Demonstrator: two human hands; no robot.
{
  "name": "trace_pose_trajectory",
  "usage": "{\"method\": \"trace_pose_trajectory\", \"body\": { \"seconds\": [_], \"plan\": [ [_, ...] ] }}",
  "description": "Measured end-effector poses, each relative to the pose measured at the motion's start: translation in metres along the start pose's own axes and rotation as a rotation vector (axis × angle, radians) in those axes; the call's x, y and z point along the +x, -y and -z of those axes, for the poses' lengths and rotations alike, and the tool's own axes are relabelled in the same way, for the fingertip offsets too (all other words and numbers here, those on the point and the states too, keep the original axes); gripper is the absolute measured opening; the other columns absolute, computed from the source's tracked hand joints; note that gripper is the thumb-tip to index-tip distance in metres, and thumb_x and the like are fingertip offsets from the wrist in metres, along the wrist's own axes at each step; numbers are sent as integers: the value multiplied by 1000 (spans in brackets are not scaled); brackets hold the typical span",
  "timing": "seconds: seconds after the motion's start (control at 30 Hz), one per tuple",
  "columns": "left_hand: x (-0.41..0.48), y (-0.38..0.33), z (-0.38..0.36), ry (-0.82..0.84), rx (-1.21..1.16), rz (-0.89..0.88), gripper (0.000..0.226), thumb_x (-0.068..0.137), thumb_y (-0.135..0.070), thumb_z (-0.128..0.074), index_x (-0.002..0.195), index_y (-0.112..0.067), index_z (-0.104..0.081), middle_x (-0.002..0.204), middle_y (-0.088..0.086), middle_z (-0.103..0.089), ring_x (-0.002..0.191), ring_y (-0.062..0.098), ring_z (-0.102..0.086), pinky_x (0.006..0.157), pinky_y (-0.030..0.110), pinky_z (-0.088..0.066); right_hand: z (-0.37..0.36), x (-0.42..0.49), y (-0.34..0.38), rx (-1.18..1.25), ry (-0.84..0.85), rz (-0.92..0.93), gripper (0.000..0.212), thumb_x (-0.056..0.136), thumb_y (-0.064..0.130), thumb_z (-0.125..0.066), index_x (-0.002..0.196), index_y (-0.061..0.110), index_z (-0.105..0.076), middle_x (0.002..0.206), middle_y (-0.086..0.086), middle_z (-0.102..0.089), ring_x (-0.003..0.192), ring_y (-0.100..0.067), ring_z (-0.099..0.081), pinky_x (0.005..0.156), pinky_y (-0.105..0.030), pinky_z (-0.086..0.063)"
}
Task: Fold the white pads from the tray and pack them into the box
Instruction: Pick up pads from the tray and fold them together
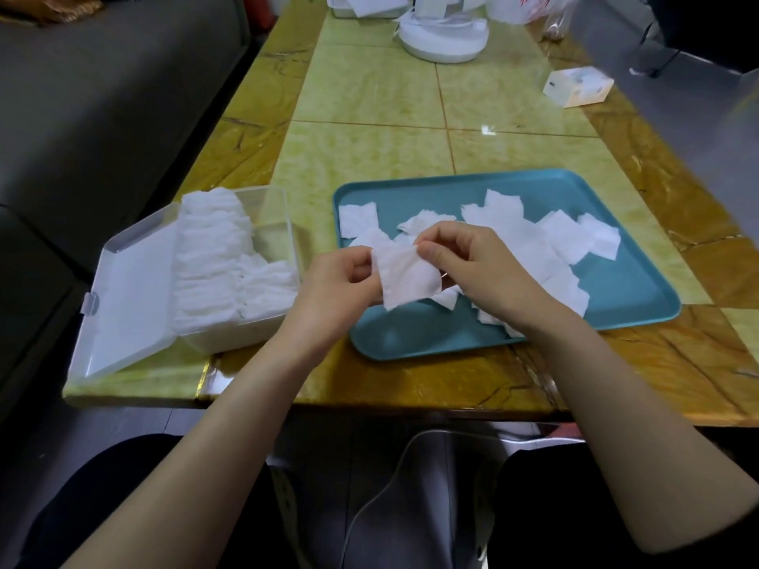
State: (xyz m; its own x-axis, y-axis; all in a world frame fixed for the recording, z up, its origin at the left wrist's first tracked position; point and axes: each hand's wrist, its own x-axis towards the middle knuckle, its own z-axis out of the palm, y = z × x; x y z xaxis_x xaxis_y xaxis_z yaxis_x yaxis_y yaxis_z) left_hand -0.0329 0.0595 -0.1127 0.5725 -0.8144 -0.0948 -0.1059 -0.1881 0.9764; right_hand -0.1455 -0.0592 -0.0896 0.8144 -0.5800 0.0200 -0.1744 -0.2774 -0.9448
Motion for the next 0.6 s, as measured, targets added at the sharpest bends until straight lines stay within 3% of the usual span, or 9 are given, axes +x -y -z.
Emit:
{"method": "trace_pose_trajectory", "body": {
  "seconds": [0.1,0.2,0.33,0.47,0.53,0.6],
  "plan": [
    [-3,-2,-2,48,-39,14,18,93,-3,-54,100,7,-66,97,22,-71,89,23,-70,77,24,-57,2,2,-5,-97,-66,48,23,92,9,-55,75,25,-60,73,1,-59,67,-11,-52,56,-17,-49],
    [-3,-6,-3,45,-107,96,23,94,-3,-47,98,16,-60,104,33,-63,95,29,-67,81,28,-58,2,2,-7,-121,-96,79,25,92,9,-56,75,27,-59,73,8,-59,65,-6,-54,55,-18,-52],
    [-5,-13,-5,44,-167,142,34,98,-33,-46,83,-10,-68,82,5,-75,84,18,-71,76,26,-58,-1,0,-7,-146,-122,92,15,92,10,-55,81,19,-60,74,7,-60,64,-5,-57,54,-19,-54],
    [-5,-4,-4,-42,127,-51,56,71,-51,-66,94,1,-67,86,18,-71,82,33,-68,80,47,-56,-7,-1,-10,-153,-118,87,9,93,14,-55,87,16,-60,78,3,-62,72,-13,-61,60,-23,-57],
    [-5,-3,-3,-163,149,-116,48,70,-44,-64,91,0,-66,86,21,-69,84,38,-67,79,55,-54,-7,0,-12,-222,-182,126,4,93,15,-54,94,16,-58,83,8,-60,79,-9,-59,69,-19,-54],
    [-3,-5,0,-263,140,-147,40,73,-40,-61,87,-2,-64,83,22,-68,83,40,-65,76,56,-54,-4,2,-17,-387,-230,178,14,92,17,-55,106,15,-54,96,8,-58,92,-9,-55,81,-21,-47]
  ]
}}
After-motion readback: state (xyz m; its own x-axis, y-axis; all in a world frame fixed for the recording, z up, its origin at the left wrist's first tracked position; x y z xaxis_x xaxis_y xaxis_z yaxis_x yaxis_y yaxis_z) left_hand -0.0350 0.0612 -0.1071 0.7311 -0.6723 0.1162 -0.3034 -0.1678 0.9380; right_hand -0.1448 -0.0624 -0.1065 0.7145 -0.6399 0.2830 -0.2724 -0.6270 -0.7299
